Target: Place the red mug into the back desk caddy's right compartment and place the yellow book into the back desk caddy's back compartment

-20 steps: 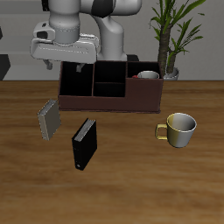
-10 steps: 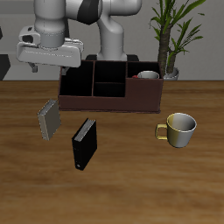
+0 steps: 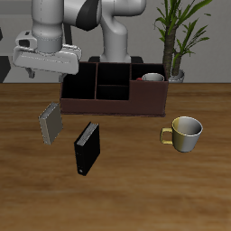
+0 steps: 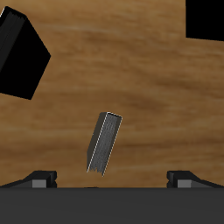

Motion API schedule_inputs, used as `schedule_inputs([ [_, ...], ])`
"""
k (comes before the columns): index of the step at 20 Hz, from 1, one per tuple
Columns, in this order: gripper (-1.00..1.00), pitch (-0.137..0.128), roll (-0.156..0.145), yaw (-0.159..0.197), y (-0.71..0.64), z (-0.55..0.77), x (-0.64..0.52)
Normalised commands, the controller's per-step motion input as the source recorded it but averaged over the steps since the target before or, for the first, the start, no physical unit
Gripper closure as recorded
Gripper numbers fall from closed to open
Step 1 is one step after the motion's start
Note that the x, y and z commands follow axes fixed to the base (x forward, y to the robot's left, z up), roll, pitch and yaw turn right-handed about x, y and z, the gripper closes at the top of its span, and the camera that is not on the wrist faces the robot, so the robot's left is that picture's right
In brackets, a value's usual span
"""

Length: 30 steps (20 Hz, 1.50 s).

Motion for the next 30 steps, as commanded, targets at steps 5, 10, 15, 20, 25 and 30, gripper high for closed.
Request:
schedule_inputs([
  [5, -1.0, -0.024, 0.033, -0.057, 0.0, 0.01, 0.05],
  [10, -1.0, -0.013, 0.025, -0.074, -0.28, -0.02, 0.13],
  [15, -1.0, 0.01, -0.005, -0.018, -0.12, -0.12, 0.07],
  [20, -1.0, -0.006, -0.041, -0.022, -0.16, -0.3, 0.13],
  [25, -1.0, -0.021, -0.017, -0.023, 0.03, -0.15, 0.1],
  [30, -1.0, -0.004, 0.005, -0.038, 0.14, -0.21, 0.09],
])
